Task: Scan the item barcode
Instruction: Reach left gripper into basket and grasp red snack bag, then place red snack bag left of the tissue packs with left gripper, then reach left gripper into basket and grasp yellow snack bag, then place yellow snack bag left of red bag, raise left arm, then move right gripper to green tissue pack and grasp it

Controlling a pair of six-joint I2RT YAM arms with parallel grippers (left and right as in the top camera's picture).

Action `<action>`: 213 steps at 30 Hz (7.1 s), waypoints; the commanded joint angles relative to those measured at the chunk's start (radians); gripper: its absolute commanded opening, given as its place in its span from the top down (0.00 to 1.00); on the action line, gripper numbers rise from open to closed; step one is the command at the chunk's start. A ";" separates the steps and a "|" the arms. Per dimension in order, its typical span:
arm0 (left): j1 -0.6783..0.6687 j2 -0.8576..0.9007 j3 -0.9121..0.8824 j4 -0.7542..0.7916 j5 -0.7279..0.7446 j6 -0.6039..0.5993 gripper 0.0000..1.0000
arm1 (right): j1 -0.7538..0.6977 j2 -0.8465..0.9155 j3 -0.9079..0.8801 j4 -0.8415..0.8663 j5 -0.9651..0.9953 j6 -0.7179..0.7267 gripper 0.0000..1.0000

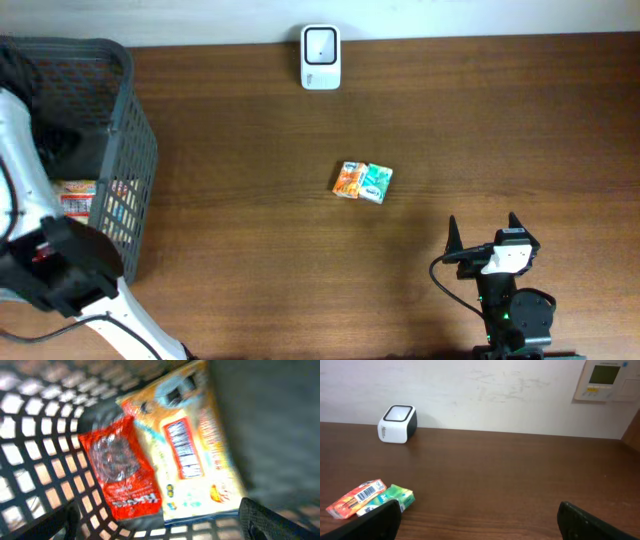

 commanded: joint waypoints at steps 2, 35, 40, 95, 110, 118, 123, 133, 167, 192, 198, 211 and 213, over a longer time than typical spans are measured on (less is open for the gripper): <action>0.004 -0.002 -0.244 0.102 -0.112 -0.194 0.01 | 0.006 -0.006 -0.009 -0.003 0.002 0.001 0.02; 0.144 -0.018 0.640 -0.037 0.658 0.168 1.00 | 0.006 -0.006 -0.009 -0.003 0.001 0.001 0.02; -0.060 -0.059 0.908 -0.036 0.722 0.246 1.00 | 0.006 -0.006 -0.009 -0.003 0.001 0.001 0.02; 0.093 0.077 0.428 -0.004 0.268 0.105 0.01 | 0.006 -0.006 -0.009 -0.003 0.002 0.001 0.02; 0.000 0.078 -0.325 0.437 0.151 0.029 0.05 | 0.006 -0.006 -0.009 -0.003 0.001 0.001 0.02; 0.002 0.075 -0.462 0.588 0.150 0.034 0.71 | 0.006 -0.006 -0.009 -0.003 0.001 0.001 0.01; 0.002 -0.008 -0.334 0.488 0.151 0.034 1.00 | 0.006 -0.006 -0.009 -0.003 0.001 0.001 0.02; -0.046 -0.523 -0.053 0.460 0.410 0.114 1.00 | 0.006 -0.006 -0.009 -0.003 0.001 0.001 0.02; -0.747 0.166 0.799 -0.037 0.428 0.650 0.01 | 0.006 -0.006 -0.009 -0.003 0.001 0.001 0.02; -0.497 0.099 0.793 -0.036 0.541 0.576 0.01 | 0.006 -0.005 -0.009 0.491 -0.679 0.269 0.02; -0.498 0.099 0.793 -0.036 0.541 0.576 0.01 | 0.006 0.051 0.221 0.638 -0.343 0.376 0.02; -0.497 0.099 0.793 -0.036 0.541 0.576 0.01 | 0.006 1.273 1.231 -0.666 -0.821 0.165 0.02; -0.497 0.099 0.793 -0.036 0.541 0.576 0.01 | 0.006 1.451 1.231 -0.633 -0.801 0.185 0.00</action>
